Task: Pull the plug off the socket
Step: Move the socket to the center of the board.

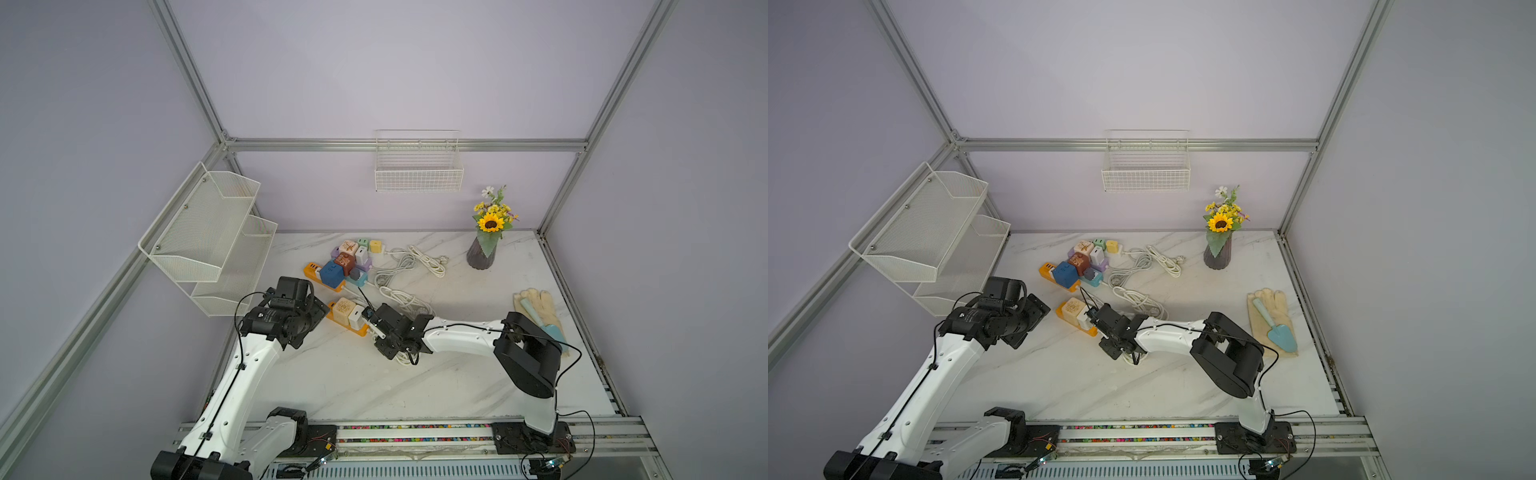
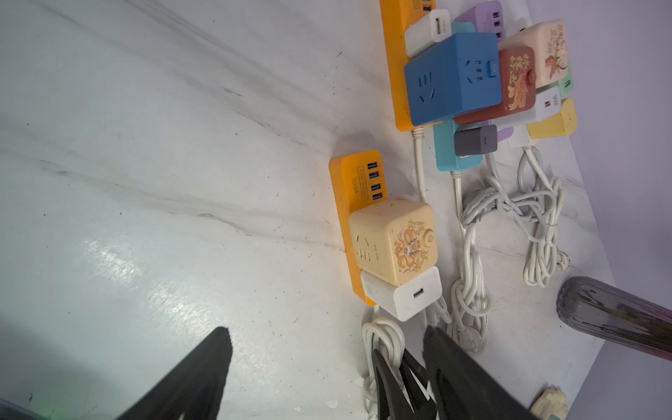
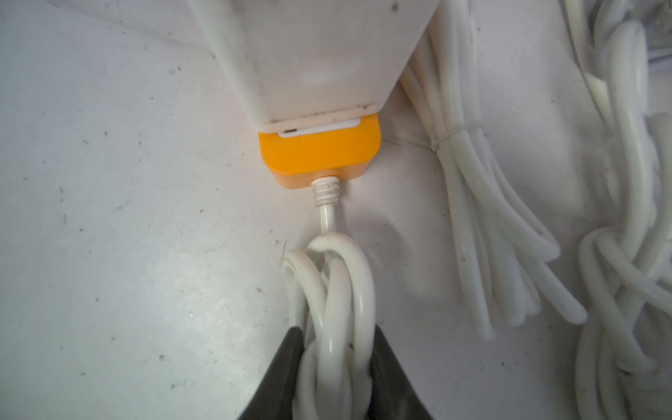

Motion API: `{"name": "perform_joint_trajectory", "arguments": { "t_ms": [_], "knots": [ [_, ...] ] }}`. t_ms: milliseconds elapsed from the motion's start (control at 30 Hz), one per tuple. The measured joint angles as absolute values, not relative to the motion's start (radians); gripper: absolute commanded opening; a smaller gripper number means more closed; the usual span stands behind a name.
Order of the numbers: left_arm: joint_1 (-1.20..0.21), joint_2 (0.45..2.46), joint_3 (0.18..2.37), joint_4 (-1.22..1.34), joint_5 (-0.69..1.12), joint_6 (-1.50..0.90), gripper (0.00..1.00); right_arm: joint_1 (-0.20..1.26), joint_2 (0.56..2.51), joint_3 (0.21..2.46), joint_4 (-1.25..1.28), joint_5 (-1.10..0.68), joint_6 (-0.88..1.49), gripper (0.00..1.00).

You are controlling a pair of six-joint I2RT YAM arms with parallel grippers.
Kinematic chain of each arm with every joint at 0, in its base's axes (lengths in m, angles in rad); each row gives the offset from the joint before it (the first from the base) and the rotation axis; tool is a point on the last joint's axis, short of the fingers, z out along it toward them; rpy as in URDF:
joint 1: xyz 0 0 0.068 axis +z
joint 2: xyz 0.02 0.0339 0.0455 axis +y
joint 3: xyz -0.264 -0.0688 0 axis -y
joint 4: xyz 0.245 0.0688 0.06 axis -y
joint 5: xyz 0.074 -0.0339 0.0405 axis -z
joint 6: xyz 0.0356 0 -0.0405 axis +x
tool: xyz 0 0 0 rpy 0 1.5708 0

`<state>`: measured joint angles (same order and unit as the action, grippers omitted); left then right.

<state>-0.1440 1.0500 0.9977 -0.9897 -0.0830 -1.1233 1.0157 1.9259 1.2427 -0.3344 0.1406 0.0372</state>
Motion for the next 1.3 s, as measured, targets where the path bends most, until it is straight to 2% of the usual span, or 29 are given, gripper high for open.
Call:
{"name": "perform_joint_trajectory", "arguments": {
  "t_ms": [333, 433, 500, 633, 767, 933, 1067, 1300],
  "knots": [
    [-0.144, 1.273, 0.997, -0.98, -0.012, -1.283, 0.83, 1.016, 1.827, 1.122, -0.337, 0.141, 0.019, 0.27],
    [-0.143, 1.354, 0.997, -0.957, 0.018, -1.32, 0.81, 1.016, 1.811, 1.105, -0.34, 0.141, 0.01, 0.38],
    [-0.139, 1.425, 1.017, -0.952, 0.032, -1.341, 0.82, 1.016, 1.804, 1.1, -0.352, 0.141, 0.002, 0.49],
    [-0.124, 1.604, 1.123, -0.94, 0.062, -1.354, 0.87, 1.016, 1.788, 1.098, -0.372, 0.142, -0.01, 0.63],
    [-0.119, 1.75, 1.22, -0.92, 0.108, -1.359, 0.9, 1.015, 1.757, 1.1, -0.377, 0.141, -0.012, 0.67],
    [-0.119, 1.825, 1.251, -0.905, 0.143, -1.376, 0.91, 1.015, 1.739, 1.109, -0.378, 0.139, -0.012, 0.67],
    [-0.119, 1.851, 1.268, -0.904, 0.155, -1.378, 0.86, 1.014, 1.739, 1.12, -0.378, 0.136, -0.012, 0.67],
    [-0.119, 1.872, 1.249, -0.87, 0.18, -1.404, 0.63, 1.008, 1.739, 1.143, -0.329, 0.108, -0.022, 0.66]
  ]
}}
